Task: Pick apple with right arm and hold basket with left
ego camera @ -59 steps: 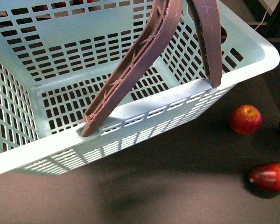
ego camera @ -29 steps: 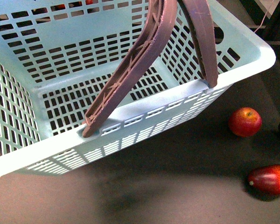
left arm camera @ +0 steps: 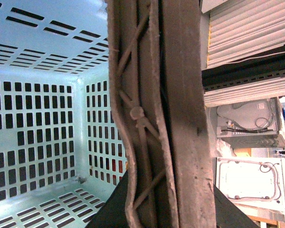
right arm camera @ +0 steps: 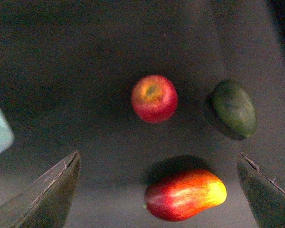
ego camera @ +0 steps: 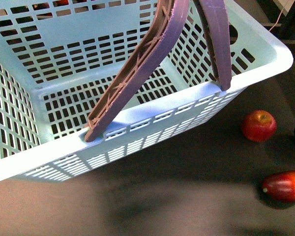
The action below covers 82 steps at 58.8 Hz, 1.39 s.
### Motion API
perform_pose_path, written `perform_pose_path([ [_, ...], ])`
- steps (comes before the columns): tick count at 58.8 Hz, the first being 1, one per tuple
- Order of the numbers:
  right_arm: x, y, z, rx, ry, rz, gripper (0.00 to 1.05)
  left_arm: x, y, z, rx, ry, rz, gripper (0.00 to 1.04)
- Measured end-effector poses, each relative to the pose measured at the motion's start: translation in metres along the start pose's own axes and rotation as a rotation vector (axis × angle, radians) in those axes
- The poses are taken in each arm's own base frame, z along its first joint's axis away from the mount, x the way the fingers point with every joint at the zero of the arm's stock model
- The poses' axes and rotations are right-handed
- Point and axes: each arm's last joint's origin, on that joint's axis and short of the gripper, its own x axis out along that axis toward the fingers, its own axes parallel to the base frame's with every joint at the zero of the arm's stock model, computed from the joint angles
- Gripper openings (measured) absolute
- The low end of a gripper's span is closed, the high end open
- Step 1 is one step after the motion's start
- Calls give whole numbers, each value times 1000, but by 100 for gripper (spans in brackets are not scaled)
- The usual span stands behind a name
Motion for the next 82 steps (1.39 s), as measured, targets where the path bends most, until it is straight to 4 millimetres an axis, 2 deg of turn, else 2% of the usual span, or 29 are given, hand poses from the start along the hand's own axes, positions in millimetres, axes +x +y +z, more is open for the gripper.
perform_pose_path([
  [6,41,3,-11,-43,111,-11,96,0,0,0,0,0,0,16],
  [11,67,7,-16,-71,153,-26,96,0,0,0,0,0,0,16],
  [30,133,14,-28,-124,244,-61,96,0,0,0,0,0,0,16],
  [35,150,15,-26,-129,254,-65,96,0,0,0,0,0,0,16],
  [48,178,17,-10,-147,234,-74,96,0,0,0,0,0,0,16],
  [82,223,16,-6,-180,269,-75,96,0,0,0,0,0,0,16],
])
